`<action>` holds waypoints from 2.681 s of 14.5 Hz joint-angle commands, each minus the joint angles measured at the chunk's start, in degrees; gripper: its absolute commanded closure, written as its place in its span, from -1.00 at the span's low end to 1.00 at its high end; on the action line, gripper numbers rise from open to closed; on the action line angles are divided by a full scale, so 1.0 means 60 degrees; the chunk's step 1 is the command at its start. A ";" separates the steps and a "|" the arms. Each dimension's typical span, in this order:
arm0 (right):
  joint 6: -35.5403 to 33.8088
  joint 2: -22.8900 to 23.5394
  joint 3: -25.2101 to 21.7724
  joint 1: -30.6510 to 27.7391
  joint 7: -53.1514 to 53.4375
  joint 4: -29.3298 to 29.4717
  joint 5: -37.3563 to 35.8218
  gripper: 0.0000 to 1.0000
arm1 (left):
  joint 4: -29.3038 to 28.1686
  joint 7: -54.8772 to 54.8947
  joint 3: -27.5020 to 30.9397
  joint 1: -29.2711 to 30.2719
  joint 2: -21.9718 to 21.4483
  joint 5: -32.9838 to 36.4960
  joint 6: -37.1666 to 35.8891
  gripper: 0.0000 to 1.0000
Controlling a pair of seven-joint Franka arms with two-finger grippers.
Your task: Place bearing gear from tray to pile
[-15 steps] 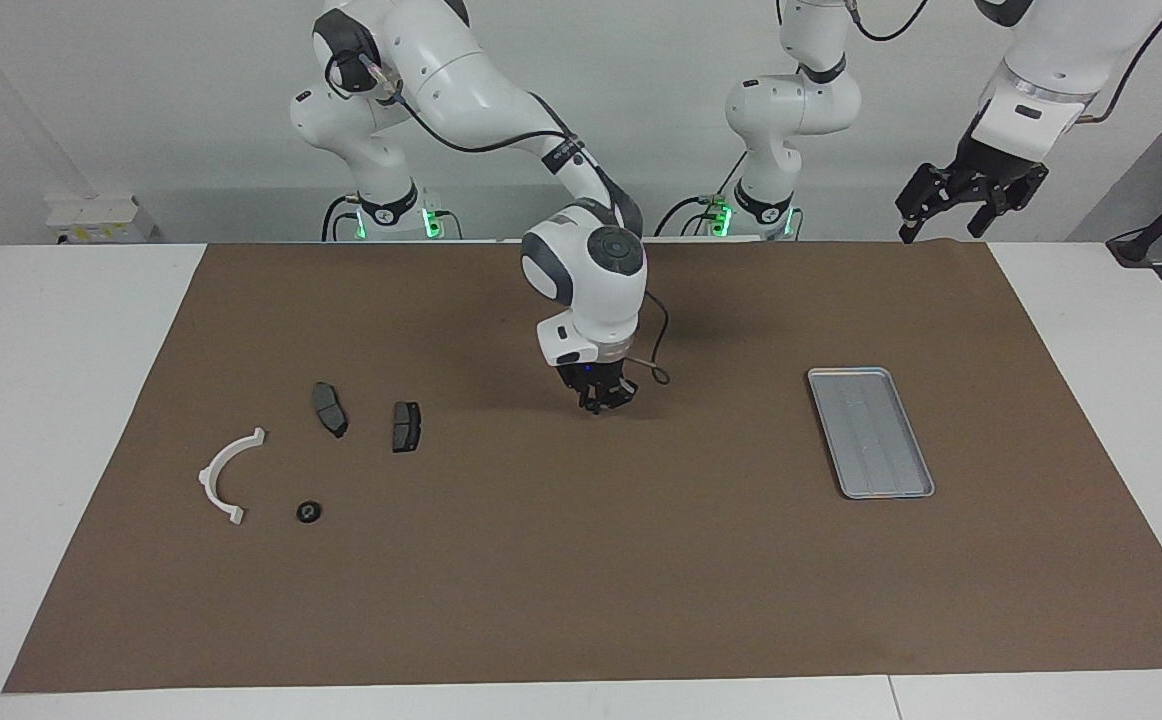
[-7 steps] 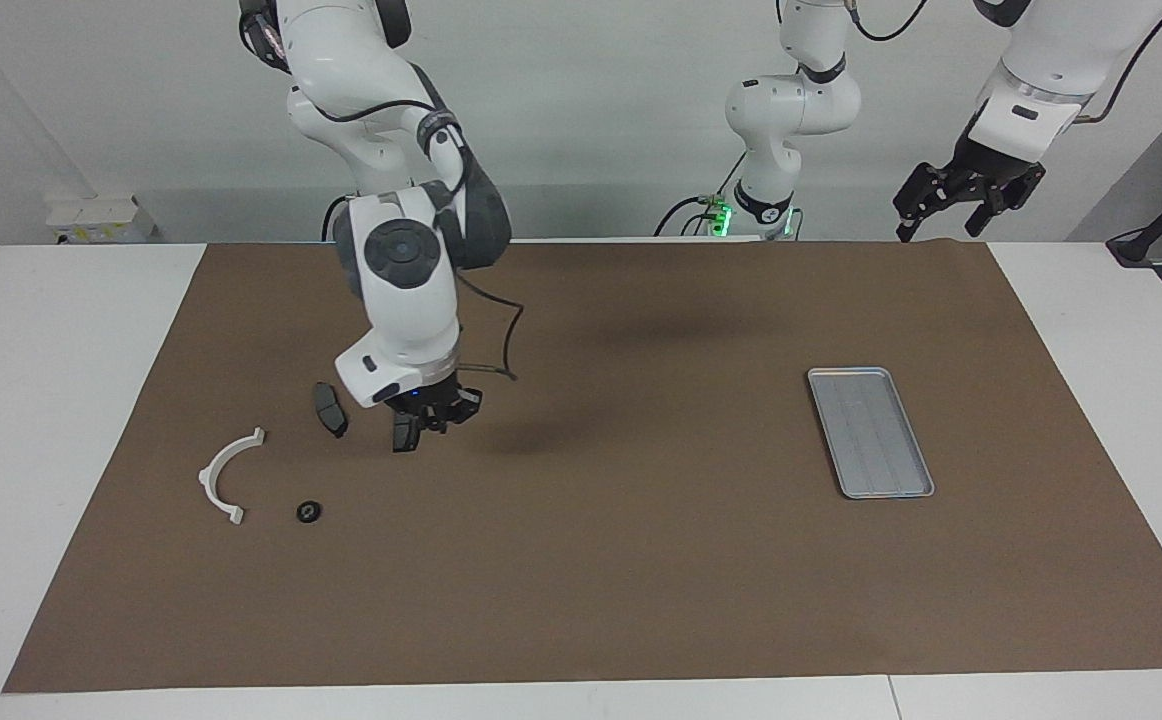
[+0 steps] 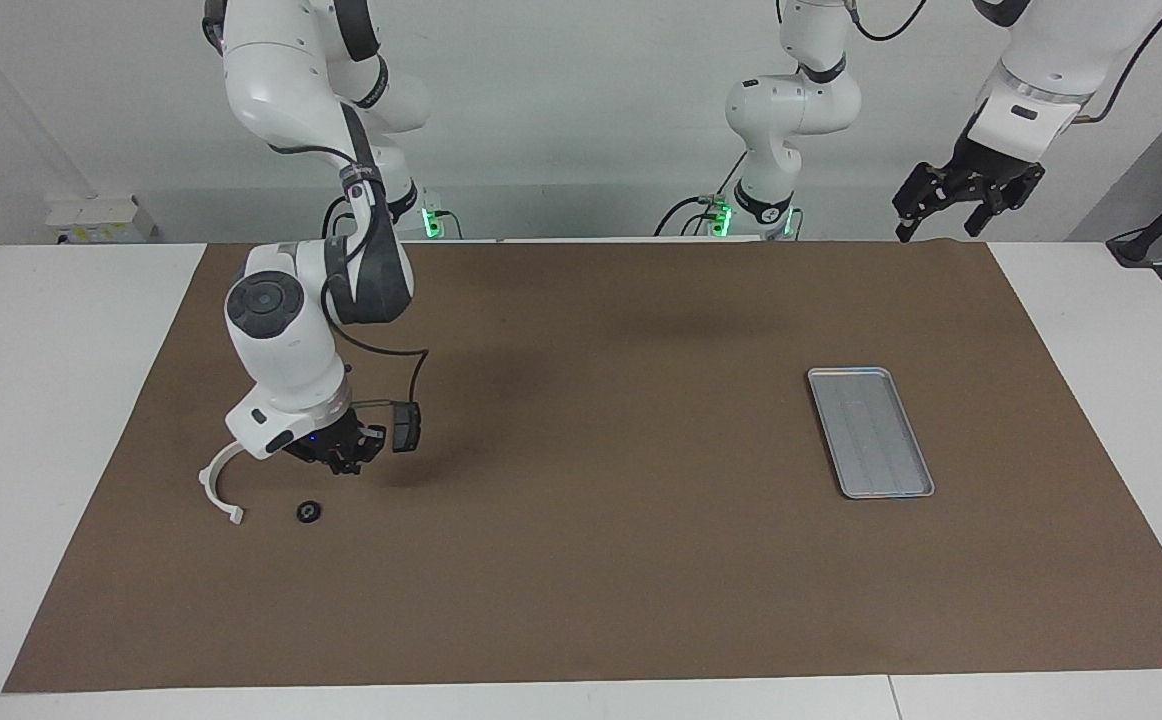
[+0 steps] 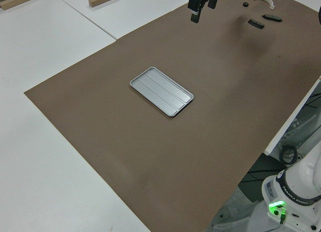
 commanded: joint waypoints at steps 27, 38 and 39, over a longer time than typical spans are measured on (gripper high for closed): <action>0.0413 -0.0439 0.0144 -0.0367 -0.0041 -0.0225 -0.0004 -1.00 | 0.0049 0.0097 -0.0074 0.0118 -0.0053 -0.0149 -0.0204 -1.00; -0.4772 -0.4598 0.0144 -0.0177 -0.0012 -0.0225 0.0728 -1.00 | 0.0049 0.0097 -0.0059 0.0118 -0.0053 -0.0149 -0.0204 -1.00; -0.5080 -0.4848 0.0144 -0.0177 0.0003 -0.0211 0.0816 -1.00 | 0.0049 0.0097 -0.0059 0.0118 -0.0053 -0.0149 -0.0204 -1.00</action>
